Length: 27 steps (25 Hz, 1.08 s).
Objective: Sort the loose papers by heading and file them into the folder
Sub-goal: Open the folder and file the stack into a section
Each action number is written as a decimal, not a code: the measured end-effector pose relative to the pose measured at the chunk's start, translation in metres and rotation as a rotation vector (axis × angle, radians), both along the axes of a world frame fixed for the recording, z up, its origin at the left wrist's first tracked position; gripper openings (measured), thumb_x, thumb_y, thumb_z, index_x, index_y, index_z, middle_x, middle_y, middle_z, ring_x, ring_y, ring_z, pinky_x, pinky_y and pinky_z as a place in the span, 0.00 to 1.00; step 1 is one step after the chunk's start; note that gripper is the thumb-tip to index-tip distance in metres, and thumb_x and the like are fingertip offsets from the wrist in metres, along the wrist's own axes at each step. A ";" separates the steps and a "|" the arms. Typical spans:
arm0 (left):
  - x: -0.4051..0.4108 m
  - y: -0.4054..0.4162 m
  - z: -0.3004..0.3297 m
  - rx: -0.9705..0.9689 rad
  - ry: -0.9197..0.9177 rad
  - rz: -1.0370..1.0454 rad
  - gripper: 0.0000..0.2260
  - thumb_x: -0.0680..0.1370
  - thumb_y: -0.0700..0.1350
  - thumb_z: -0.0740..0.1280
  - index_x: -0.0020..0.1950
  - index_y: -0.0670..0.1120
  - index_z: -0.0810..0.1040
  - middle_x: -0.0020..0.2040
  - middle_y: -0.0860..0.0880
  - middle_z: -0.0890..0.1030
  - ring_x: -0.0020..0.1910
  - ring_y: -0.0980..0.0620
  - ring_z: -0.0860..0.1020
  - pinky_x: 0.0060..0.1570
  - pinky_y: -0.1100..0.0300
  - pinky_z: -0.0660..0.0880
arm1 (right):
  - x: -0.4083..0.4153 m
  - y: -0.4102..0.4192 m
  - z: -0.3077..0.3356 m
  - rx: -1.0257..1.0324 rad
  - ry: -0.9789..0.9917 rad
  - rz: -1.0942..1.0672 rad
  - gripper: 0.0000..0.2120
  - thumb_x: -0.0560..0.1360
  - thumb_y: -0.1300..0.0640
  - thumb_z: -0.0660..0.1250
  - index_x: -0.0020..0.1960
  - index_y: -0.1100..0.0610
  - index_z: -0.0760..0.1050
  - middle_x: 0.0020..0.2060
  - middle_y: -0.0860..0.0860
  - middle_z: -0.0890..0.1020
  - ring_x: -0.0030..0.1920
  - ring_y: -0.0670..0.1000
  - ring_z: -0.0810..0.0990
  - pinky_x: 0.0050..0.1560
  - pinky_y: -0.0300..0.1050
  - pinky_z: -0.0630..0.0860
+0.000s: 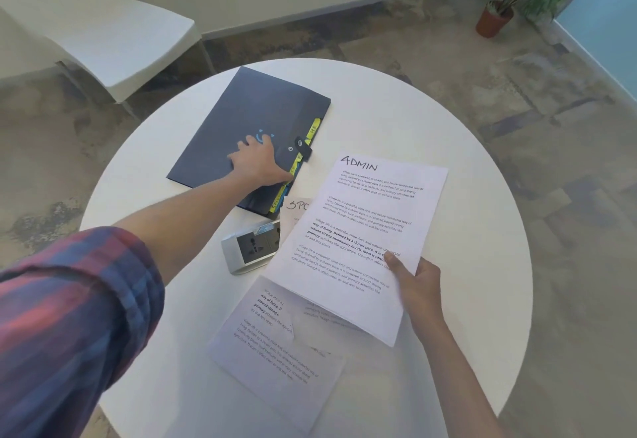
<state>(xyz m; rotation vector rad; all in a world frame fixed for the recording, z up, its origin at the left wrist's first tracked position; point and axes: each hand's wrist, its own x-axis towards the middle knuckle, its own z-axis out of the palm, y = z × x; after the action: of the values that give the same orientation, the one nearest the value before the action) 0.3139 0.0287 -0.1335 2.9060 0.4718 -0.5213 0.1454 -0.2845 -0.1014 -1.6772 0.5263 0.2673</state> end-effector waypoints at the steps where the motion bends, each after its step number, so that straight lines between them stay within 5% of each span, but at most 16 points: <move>1: 0.001 -0.001 0.003 0.009 0.005 -0.007 0.47 0.65 0.66 0.73 0.75 0.43 0.61 0.69 0.37 0.69 0.67 0.37 0.70 0.59 0.41 0.74 | 0.000 0.001 0.000 0.001 0.002 0.004 0.04 0.77 0.58 0.71 0.51 0.53 0.83 0.43 0.42 0.87 0.43 0.43 0.86 0.42 0.38 0.80; 7: -0.003 -0.009 0.010 0.112 0.106 -0.223 0.35 0.69 0.55 0.70 0.70 0.38 0.64 0.57 0.38 0.79 0.60 0.35 0.76 0.41 0.52 0.73 | 0.001 0.004 0.004 0.012 -0.005 0.013 0.05 0.77 0.58 0.71 0.52 0.53 0.83 0.43 0.42 0.87 0.44 0.42 0.86 0.42 0.36 0.80; 11: -0.011 -0.008 0.026 0.171 0.067 -0.360 0.22 0.75 0.45 0.63 0.67 0.39 0.64 0.39 0.45 0.74 0.40 0.43 0.77 0.36 0.54 0.74 | 0.000 0.002 0.006 0.005 0.003 0.005 0.04 0.77 0.58 0.72 0.50 0.52 0.83 0.43 0.42 0.88 0.45 0.44 0.87 0.46 0.42 0.80; 14: -0.016 0.000 0.034 0.171 0.012 -0.444 0.27 0.79 0.41 0.59 0.76 0.40 0.53 0.32 0.46 0.72 0.29 0.48 0.72 0.30 0.56 0.71 | -0.001 0.001 0.007 0.010 -0.002 0.009 0.06 0.77 0.58 0.72 0.53 0.55 0.84 0.46 0.44 0.87 0.48 0.46 0.86 0.48 0.42 0.81; 18: -0.023 0.010 0.060 0.126 -0.008 -0.521 0.36 0.80 0.38 0.60 0.80 0.48 0.40 0.35 0.45 0.72 0.28 0.51 0.72 0.25 0.61 0.65 | 0.002 0.005 0.011 0.020 -0.014 0.015 0.08 0.77 0.58 0.72 0.55 0.56 0.83 0.48 0.46 0.87 0.48 0.46 0.86 0.49 0.43 0.81; 20: -0.021 0.019 0.069 0.189 -0.057 -0.566 0.34 0.81 0.39 0.59 0.80 0.52 0.44 0.44 0.43 0.73 0.31 0.52 0.71 0.25 0.62 0.62 | 0.006 0.008 0.013 0.027 -0.019 0.017 0.07 0.77 0.58 0.72 0.54 0.55 0.83 0.48 0.46 0.87 0.48 0.47 0.86 0.48 0.43 0.81; 22: -0.022 0.027 0.073 0.284 -0.081 -0.627 0.24 0.81 0.39 0.58 0.77 0.48 0.60 0.55 0.40 0.75 0.36 0.48 0.73 0.29 0.60 0.65 | 0.012 0.013 0.017 0.039 -0.010 0.018 0.06 0.77 0.58 0.72 0.53 0.54 0.83 0.47 0.46 0.87 0.48 0.48 0.87 0.48 0.44 0.82; 24: -0.025 0.036 0.073 0.304 -0.113 -0.619 0.13 0.80 0.40 0.57 0.62 0.40 0.74 0.54 0.40 0.78 0.39 0.43 0.75 0.33 0.55 0.69 | 0.019 0.018 0.020 0.064 0.004 0.021 0.06 0.77 0.58 0.72 0.53 0.55 0.83 0.47 0.48 0.88 0.48 0.50 0.87 0.48 0.46 0.83; 27: -0.032 0.042 0.069 0.278 -0.136 -0.590 0.09 0.78 0.41 0.58 0.50 0.39 0.75 0.47 0.42 0.80 0.35 0.45 0.72 0.35 0.55 0.72 | 0.030 0.028 0.024 0.077 0.003 0.033 0.09 0.77 0.58 0.72 0.56 0.57 0.82 0.49 0.49 0.87 0.49 0.50 0.86 0.51 0.48 0.82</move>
<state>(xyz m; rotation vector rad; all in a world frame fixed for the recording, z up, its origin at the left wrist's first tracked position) 0.2820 0.0710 -0.0647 3.3037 -0.3799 -0.3355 0.1751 -0.2565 -0.0772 -1.6117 0.4854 0.3103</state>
